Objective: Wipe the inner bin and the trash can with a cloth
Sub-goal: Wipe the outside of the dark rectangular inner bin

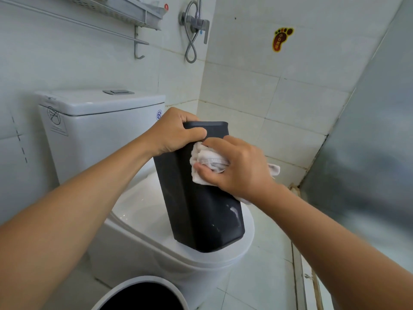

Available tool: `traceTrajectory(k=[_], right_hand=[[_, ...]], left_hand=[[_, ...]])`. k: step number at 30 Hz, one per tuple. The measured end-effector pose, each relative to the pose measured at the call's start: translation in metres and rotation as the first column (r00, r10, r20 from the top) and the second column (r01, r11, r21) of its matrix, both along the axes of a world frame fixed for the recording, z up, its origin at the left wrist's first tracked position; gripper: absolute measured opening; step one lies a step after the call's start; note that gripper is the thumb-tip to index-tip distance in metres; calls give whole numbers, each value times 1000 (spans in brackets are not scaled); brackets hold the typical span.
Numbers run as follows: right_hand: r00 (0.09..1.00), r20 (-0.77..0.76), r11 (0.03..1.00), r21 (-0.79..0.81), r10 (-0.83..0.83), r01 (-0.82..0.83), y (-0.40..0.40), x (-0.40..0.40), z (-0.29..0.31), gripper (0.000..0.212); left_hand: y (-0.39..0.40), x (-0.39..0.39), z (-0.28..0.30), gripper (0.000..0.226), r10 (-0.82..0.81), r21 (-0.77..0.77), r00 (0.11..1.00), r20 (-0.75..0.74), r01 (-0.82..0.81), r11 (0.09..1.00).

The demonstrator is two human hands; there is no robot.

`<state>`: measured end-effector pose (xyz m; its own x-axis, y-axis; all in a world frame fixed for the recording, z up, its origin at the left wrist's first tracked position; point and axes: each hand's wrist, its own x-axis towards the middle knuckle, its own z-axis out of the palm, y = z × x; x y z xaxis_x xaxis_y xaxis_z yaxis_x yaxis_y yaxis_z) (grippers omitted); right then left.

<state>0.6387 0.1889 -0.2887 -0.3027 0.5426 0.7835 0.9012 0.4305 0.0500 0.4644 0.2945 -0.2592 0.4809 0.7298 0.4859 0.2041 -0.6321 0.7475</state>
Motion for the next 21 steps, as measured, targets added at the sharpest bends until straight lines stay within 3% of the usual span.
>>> traceTrajectory(k=[4, 7, 15, 21], right_hand=[[965, 225, 986, -119, 138, -113, -28, 3, -31, 41], [926, 322, 969, -206, 199, -136, -42, 5, -40, 37], [979, 202, 999, 38, -3, -5, -8, -16, -1, 37], [928, 307, 967, -203, 210, -151, -49, -1, -54, 38]], left_hand=[[7, -6, -3, 23, 34, -25, 999, 21, -34, 999], [7, -2, -2, 23, 19, -8, 1000, -6, -19, 1000], [-2, 10, 4, 31, 3, 47, 999, -42, -1, 999], [12, -5, -3, 27, 12, -7, 1000, 22, -12, 1000]])
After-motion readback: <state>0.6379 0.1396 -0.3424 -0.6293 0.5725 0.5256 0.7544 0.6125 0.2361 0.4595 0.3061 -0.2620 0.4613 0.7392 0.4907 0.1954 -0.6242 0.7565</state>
